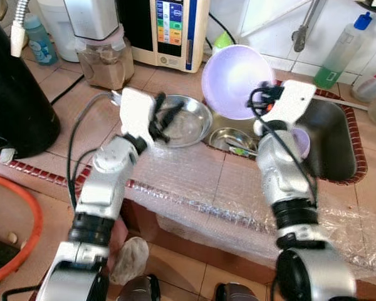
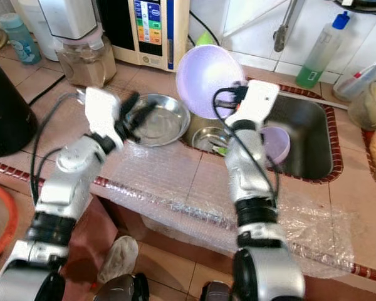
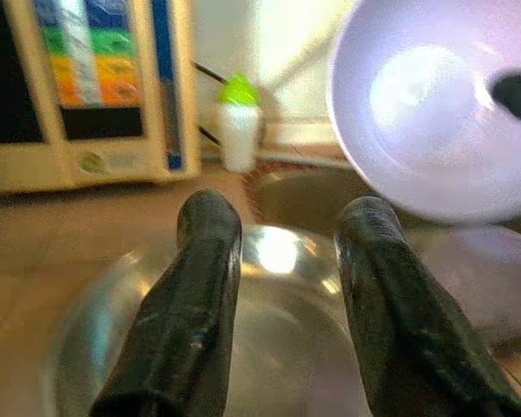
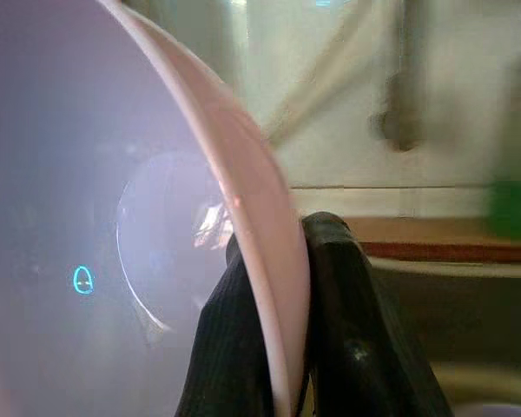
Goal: Kitchen organization
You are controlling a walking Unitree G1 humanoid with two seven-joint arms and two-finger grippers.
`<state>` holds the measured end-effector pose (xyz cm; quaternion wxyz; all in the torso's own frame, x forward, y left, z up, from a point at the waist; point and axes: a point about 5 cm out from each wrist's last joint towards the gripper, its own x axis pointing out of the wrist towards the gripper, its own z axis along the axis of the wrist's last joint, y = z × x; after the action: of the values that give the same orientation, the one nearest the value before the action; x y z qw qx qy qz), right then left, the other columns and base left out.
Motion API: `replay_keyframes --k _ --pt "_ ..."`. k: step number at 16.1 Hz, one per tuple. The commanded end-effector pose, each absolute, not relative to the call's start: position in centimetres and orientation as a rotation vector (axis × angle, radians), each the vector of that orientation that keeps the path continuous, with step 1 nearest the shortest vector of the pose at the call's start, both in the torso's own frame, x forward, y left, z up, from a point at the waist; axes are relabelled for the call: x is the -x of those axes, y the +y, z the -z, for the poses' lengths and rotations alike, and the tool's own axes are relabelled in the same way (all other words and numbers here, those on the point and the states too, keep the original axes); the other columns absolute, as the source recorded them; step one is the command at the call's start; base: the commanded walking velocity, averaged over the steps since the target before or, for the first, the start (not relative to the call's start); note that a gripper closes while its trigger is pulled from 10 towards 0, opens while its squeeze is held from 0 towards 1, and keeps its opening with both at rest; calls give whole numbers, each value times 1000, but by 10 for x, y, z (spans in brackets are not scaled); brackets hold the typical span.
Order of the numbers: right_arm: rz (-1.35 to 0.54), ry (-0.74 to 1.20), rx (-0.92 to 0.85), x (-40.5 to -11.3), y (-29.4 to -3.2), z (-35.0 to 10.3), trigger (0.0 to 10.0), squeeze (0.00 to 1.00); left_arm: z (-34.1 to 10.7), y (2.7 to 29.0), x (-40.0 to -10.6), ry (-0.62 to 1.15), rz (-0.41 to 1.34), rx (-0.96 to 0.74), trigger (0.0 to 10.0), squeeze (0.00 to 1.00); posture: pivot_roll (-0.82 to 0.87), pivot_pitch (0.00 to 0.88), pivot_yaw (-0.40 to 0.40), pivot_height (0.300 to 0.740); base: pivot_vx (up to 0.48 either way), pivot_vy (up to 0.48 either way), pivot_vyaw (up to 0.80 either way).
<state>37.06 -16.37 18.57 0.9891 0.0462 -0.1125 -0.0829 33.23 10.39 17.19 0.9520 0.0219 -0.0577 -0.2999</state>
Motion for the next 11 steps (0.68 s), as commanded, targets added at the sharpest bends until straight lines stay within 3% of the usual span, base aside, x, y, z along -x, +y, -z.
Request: replay_keyframes --k 1,4,7,8,9,11 --pt "254 -180 -48 -371 -178 -179 0 0 -173 97 -327 -114 675 -87 10000 1000 -108 71 -7 740 0 0 0" --pt "389 -17 -54 -365 -204 -146 0 0 -160 93 -314 -46 804 -152 10000 1000 -96 76 0 740 0 0 0" --pt "432 57 -65 -361 -207 -129 0 0 -153 92 -310 2 866 -192 10000 1000 -94 79 10 740 0 0 0" --pt "428 68 -70 -361 -205 -126 667 0 -152 92 -309 12 876 -203 10000 1000 -94 79 13 740 0 0 0" --pt "439 88 -78 -359 -202 -120 10000 1000 -152 92 -311 24 873 -201 10000 1000 -93 77 19 740 0 0 0" --pt "436 101 -103 -358 -199 -116 10000 1000 -152 92 -311 34 886 -207 10000 1000 -94 74 23 740 0 0 0"
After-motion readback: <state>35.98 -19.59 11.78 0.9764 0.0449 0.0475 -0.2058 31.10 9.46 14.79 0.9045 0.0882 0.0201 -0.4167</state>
